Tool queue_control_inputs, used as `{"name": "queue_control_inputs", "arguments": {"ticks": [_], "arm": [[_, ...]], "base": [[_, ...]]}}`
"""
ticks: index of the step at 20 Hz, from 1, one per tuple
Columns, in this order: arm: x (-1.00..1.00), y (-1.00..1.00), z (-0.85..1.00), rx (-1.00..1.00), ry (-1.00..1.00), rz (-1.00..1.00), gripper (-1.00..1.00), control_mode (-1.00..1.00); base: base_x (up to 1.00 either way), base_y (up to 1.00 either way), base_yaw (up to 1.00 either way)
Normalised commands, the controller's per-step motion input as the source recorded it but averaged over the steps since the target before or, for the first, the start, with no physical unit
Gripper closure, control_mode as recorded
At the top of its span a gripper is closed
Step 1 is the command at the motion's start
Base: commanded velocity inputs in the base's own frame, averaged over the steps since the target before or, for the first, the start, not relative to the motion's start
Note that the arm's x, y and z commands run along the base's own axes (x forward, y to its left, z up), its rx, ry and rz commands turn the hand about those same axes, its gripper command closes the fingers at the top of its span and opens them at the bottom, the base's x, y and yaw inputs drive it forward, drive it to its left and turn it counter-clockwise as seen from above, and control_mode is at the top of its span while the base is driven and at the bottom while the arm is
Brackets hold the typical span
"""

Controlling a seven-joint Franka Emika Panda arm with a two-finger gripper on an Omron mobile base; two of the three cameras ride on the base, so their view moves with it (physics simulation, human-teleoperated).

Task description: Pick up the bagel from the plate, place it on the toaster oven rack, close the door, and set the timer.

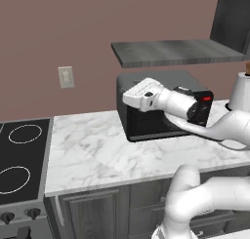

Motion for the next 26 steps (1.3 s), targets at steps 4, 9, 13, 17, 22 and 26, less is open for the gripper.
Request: {"name": "queue_control_inputs", "arguments": {"ticks": [4, 9, 13, 17, 22, 26], "arm": [[-0.76, 0.00, 0.33, -0.38, 0.05, -0.30, -1.00, -1.00], [-0.56, -0.02, 0.79, -0.30, 0.05, -0.34, -1.00, -1.00], [-0.26, 0.18, 1.00, 0.14, -0.09, -0.10, -1.00, -1.00], [-0.09, 0.19, 1.00, 0.47, -0.05, 0.00, -1.00, -1.00], [-0.03, 0.01, 1.00, 0.69, 0.00, 0.01, -1.00, -1.00], [-0.04, 0.00, 0.99, 0.78, 0.00, 0.07, -1.00, -1.00]], "base": [[0.00, 0.00, 0.00], [0.00, 0.00, 0.00], [0.00, 0.00, 0.00], [0.00, 0.00, 0.00], [0.00, 0.00, 0.00], [0.00, 0.00, 0.00]]}}
